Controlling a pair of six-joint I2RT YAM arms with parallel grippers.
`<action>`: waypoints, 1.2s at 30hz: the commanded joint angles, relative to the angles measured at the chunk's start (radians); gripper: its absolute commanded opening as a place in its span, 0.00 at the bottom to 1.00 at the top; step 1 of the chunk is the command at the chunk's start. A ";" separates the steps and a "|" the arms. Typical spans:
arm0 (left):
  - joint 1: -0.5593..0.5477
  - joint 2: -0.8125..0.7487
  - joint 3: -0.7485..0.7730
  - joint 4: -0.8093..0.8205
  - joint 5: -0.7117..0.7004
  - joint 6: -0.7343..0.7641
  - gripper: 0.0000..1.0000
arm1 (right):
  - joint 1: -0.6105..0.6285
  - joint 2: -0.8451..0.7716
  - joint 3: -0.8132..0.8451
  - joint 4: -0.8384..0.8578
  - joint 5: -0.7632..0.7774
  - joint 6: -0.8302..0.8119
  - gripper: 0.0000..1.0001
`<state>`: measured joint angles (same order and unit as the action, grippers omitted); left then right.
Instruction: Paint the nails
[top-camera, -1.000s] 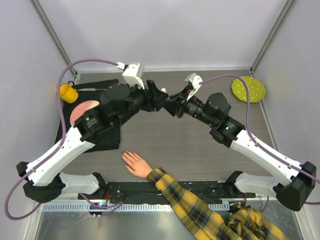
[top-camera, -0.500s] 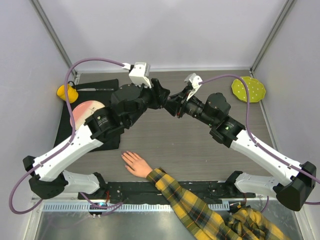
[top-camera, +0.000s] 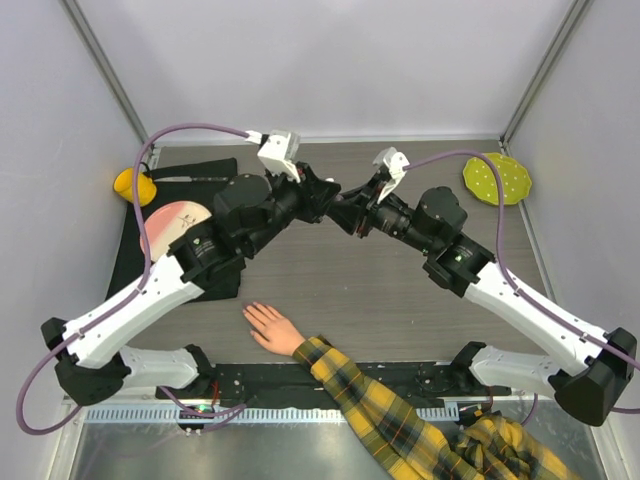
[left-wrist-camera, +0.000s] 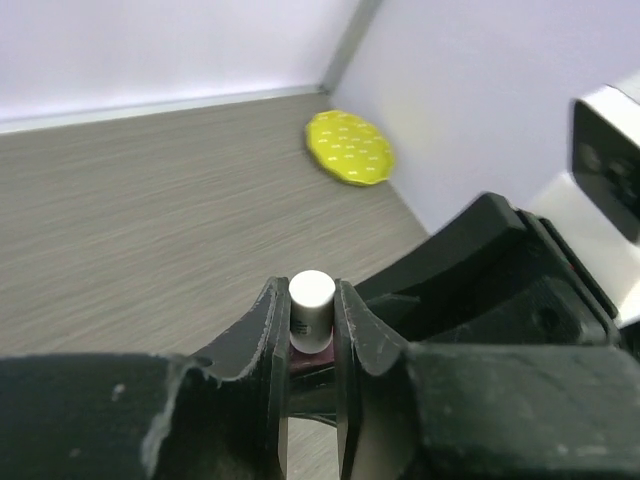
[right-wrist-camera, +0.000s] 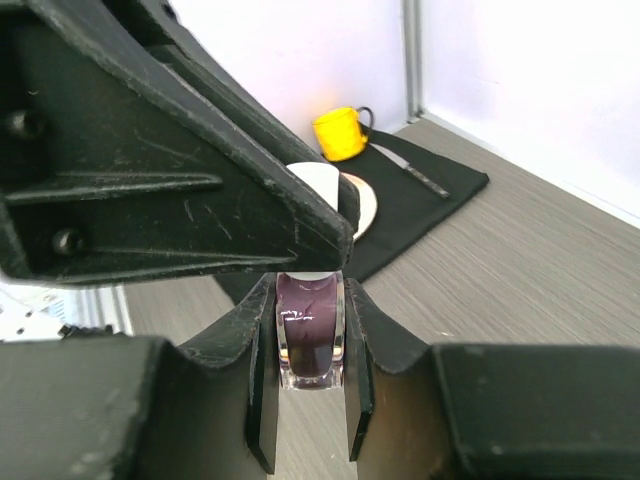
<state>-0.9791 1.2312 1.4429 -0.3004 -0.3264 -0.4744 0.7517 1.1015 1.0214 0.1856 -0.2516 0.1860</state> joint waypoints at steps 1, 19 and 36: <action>0.086 -0.085 -0.137 0.245 0.454 0.010 0.00 | 0.001 -0.071 -0.003 0.193 -0.194 0.046 0.01; 0.365 0.013 -0.122 0.430 1.491 -0.051 0.00 | -0.009 0.038 0.069 0.556 -0.767 0.466 0.01; 0.375 -0.242 -0.081 0.057 0.706 0.070 0.90 | -0.008 -0.012 0.118 -0.094 -0.108 -0.057 0.01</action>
<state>-0.6022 1.0073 1.3663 -0.2276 0.6312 -0.3798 0.7380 1.1233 1.1290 0.1047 -0.5491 0.2008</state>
